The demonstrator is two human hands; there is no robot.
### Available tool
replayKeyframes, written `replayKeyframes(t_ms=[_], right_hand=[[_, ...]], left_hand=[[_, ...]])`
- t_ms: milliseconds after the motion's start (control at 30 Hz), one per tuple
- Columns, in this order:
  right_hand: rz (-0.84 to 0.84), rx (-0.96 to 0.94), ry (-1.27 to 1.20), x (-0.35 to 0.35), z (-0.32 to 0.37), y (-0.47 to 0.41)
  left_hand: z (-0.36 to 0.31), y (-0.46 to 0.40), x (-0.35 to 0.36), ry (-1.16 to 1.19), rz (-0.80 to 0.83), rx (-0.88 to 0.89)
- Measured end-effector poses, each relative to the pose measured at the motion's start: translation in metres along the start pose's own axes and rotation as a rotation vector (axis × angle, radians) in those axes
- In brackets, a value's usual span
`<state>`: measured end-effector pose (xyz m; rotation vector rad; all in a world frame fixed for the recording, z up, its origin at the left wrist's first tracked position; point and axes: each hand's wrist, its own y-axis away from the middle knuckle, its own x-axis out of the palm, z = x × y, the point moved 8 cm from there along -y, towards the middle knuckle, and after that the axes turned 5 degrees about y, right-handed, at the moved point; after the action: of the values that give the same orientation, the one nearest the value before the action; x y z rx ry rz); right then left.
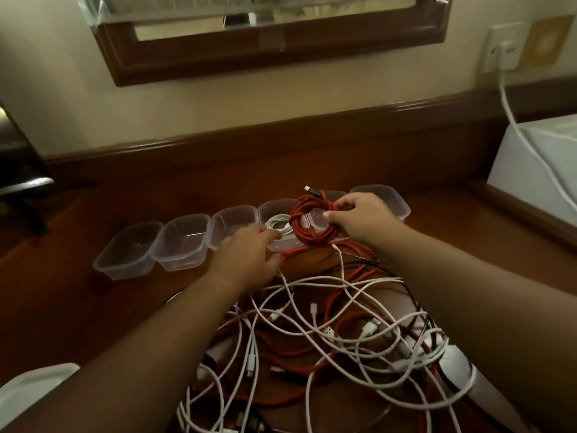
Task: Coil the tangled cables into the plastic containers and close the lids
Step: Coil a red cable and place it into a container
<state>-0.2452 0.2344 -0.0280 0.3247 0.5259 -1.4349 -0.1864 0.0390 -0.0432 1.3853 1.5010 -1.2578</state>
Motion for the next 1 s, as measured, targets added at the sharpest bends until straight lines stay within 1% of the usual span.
replayKeyframes(t_ms=[67,133,267,333,400,533,733,800,867,1000], right_hand=[[-0.045,-0.017,0.048,0.005,0.002,-0.021],[-0.066,-0.054,0.139,0.012,0.011,-0.039],[-0.050,-0.157,0.358,0.035,0.035,-0.071],[0.014,-0.195,0.454,0.051,0.044,-0.083],[0.117,-0.221,0.537,0.066,0.048,-0.090],[0.284,-0.233,0.721,0.089,0.046,-0.100],[0.363,-0.232,0.885,0.100,0.035,-0.111],[0.374,-0.212,0.914,0.105,0.026,-0.114],[0.365,-0.190,0.882,0.107,0.020,-0.117],[0.242,-0.190,0.663,0.094,0.029,-0.118]], left_hand=[[0.002,-0.006,0.007,-0.058,0.042,-0.004],[0.005,-0.009,0.013,-0.059,0.073,-0.009],[0.010,-0.013,0.018,-0.015,0.080,-0.011],[0.012,-0.015,0.018,-0.003,0.079,-0.001],[0.013,-0.016,0.019,0.024,0.090,0.002],[0.015,-0.017,0.022,0.047,0.110,0.013],[0.010,-0.017,0.021,0.087,0.100,0.036],[0.009,-0.018,0.020,0.078,0.097,0.043],[0.008,-0.019,0.020,0.068,0.102,0.047],[0.009,-0.022,0.020,0.058,0.131,0.042]])
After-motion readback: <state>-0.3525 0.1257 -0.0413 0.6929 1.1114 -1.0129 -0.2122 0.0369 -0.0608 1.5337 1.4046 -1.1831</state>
